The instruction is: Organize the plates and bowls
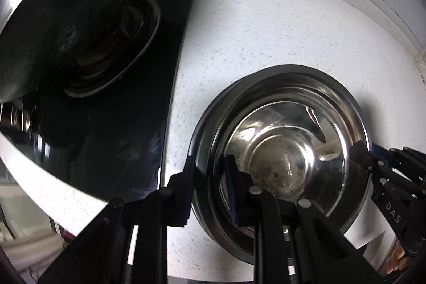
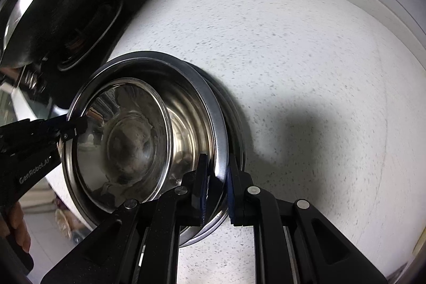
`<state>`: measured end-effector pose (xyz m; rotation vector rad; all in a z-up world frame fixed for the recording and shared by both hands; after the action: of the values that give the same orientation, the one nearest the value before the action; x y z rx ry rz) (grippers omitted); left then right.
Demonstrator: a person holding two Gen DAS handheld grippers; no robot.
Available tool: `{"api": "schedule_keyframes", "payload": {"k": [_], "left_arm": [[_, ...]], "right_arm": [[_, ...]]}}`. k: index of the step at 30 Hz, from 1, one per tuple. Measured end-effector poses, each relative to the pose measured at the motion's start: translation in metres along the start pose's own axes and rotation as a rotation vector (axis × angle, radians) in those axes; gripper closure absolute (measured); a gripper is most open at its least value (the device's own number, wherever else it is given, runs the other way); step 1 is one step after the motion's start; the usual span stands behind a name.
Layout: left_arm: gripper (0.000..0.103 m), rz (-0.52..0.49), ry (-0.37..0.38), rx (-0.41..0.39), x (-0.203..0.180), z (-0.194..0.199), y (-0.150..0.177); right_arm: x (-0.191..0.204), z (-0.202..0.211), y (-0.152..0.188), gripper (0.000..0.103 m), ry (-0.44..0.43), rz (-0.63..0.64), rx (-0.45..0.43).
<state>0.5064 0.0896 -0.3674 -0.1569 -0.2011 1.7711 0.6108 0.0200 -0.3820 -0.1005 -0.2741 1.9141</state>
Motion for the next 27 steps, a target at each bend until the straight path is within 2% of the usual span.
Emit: {"api": "schedule_keyframes", "payload": {"k": [6, 10, 12, 13, 17, 20, 27], "left_arm": [[0.082, -0.073, 0.026, -0.046, -0.003, 0.002, 0.004], [0.081, -0.100, 0.060, -0.074, -0.004, 0.005, 0.008], [0.079, -0.126, 0.058, -0.092, -0.005, 0.005, 0.009], [0.079, -0.136, 0.058, -0.102, -0.005, 0.006, 0.010], [0.078, -0.153, 0.066, -0.108, -0.007, 0.004, 0.012], [0.077, -0.158, 0.070, -0.106, -0.007, 0.003, 0.013], [0.077, -0.146, 0.066, -0.109, -0.006, 0.004, 0.013]], "right_arm": [[0.007, -0.002, 0.004, 0.089, 0.100, -0.092, -0.031], [0.007, -0.005, 0.007, 0.085, 0.173, -0.105, -0.036], [0.013, -0.006, 0.011, 0.067, 0.198, -0.120, -0.032], [0.012, -0.009, 0.013, 0.064, 0.215, -0.133, -0.019], [0.006, -0.017, 0.020, 0.056, 0.217, -0.206, -0.016], [0.003, -0.018, 0.022, 0.056, 0.193, -0.269, -0.042], [0.003, -0.015, 0.022, 0.056, 0.200, -0.303, -0.063]]}}
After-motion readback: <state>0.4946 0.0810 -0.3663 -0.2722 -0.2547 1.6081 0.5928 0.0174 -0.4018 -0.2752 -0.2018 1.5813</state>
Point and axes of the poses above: each gripper's, at about its wrist camera, not at the fingertips, and z roughly against the way its jaws point, x to its left, y to its underside, the point moved 9 cm from there along -z, roughly the way its jaws point, and after that the axes turned 6 degrees about z, right-handed, at the moved point
